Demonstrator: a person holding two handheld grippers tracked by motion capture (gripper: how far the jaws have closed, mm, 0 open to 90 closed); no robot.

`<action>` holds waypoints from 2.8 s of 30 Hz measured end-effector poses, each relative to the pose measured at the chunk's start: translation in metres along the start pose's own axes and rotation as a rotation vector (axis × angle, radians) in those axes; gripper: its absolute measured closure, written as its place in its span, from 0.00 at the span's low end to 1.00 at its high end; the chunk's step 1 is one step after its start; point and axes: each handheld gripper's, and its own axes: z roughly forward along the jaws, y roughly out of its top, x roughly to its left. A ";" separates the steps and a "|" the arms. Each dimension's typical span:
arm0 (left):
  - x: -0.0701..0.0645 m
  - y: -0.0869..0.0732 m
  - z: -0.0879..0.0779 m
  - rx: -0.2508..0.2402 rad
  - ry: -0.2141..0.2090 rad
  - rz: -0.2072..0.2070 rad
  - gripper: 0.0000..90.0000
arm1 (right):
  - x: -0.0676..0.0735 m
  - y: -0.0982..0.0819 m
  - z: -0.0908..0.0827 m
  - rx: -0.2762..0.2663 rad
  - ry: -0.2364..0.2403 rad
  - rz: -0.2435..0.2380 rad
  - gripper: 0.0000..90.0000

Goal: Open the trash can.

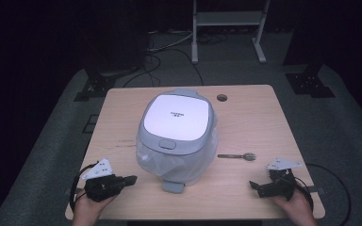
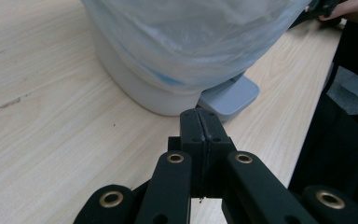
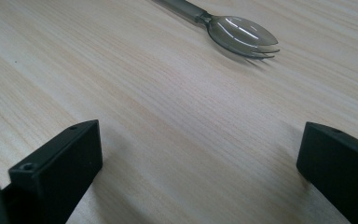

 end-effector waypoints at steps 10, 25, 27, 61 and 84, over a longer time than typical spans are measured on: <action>-0.003 0.016 -0.010 -0.028 -0.050 0.014 1.00 | 0.000 0.000 0.000 0.000 0.000 -0.001 0.00; -0.011 0.041 -0.016 -0.070 -0.135 0.050 1.00 | 0.000 0.000 0.000 0.000 0.000 -0.001 0.00; -0.013 0.045 -0.018 -0.075 -0.141 0.058 1.00 | 0.000 0.000 0.000 0.000 0.000 -0.001 0.00; -0.029 0.099 -0.029 -0.148 -0.204 0.135 1.00 | 0.000 0.000 0.000 0.001 0.000 -0.001 0.00; -0.035 0.137 -0.029 -0.190 -0.220 0.172 1.00 | 0.000 0.000 0.000 0.000 0.000 -0.001 0.00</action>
